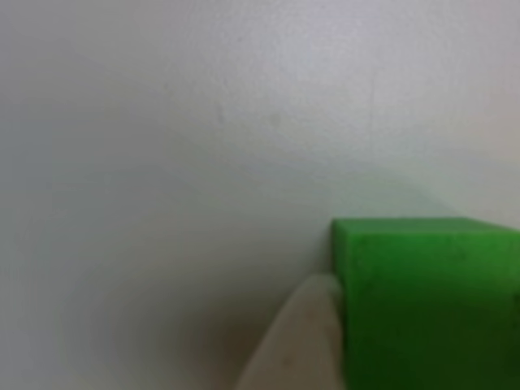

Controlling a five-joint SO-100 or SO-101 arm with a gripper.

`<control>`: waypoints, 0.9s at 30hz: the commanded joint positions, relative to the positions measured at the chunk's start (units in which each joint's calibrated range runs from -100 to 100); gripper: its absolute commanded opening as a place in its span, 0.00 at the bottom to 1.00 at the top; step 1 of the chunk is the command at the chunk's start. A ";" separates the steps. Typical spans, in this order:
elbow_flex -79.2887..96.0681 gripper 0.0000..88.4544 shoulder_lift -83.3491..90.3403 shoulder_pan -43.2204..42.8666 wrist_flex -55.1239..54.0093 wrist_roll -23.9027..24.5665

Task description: Pick up green cube and drop it in the blue box

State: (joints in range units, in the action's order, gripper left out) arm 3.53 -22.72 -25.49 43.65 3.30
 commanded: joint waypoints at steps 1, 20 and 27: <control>-3.36 0.01 1.65 0.37 -0.07 0.15; -3.00 0.01 30.16 0.37 15.83 0.15; -3.00 0.01 41.12 0.45 26.02 0.20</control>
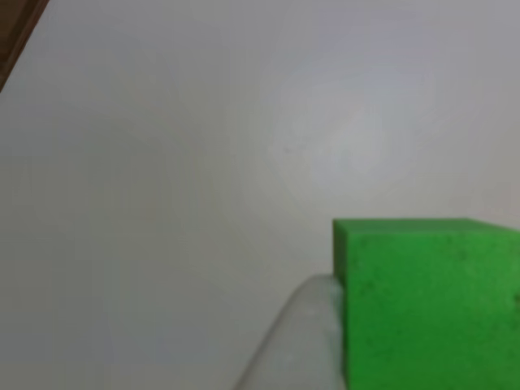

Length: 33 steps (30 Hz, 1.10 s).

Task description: Pick up green cube and drop it in the blue box

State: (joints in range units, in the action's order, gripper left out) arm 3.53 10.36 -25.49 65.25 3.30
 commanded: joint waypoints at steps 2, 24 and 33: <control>-3.09 0.01 10.46 1.14 6.63 0.20; -2.82 0.01 13.64 27.09 8.66 0.20; -2.82 0.01 13.47 39.23 8.66 0.20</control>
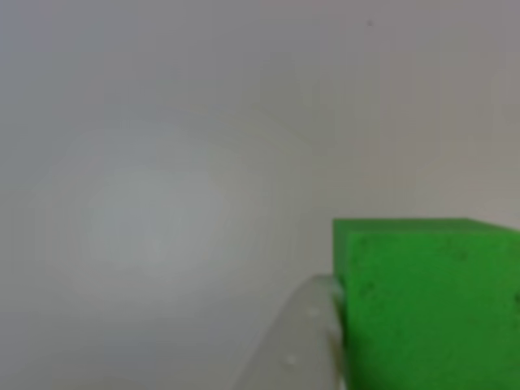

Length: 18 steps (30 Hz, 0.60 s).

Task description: Pick up green cube and drop it in the blue box

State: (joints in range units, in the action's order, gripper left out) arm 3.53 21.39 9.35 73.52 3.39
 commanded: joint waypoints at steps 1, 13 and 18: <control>-2.82 0.01 2.44 5.61 0.39 0.10; -2.82 0.01 -1.32 19.28 0.31 0.10; -3.27 0.01 -10.77 24.09 -0.75 -0.15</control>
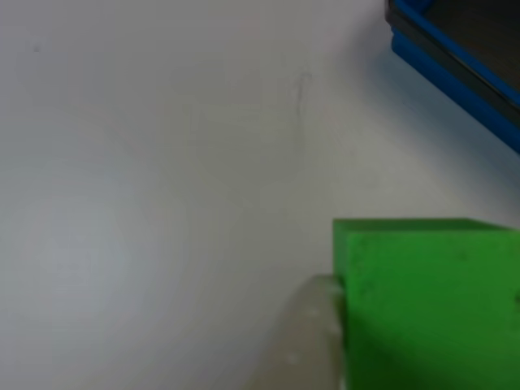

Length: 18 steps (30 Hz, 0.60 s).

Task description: Pick up green cube and drop it in the blue box

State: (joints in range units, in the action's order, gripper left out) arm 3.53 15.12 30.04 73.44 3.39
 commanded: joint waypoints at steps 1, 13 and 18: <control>-3.44 0.01 -5.84 4.01 -0.67 -0.20; -3.62 0.01 -20.05 8.74 -29.04 -0.20; -3.62 0.01 -24.32 10.34 -42.01 -0.24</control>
State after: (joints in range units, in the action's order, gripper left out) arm 3.53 -8.19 38.86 40.92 3.35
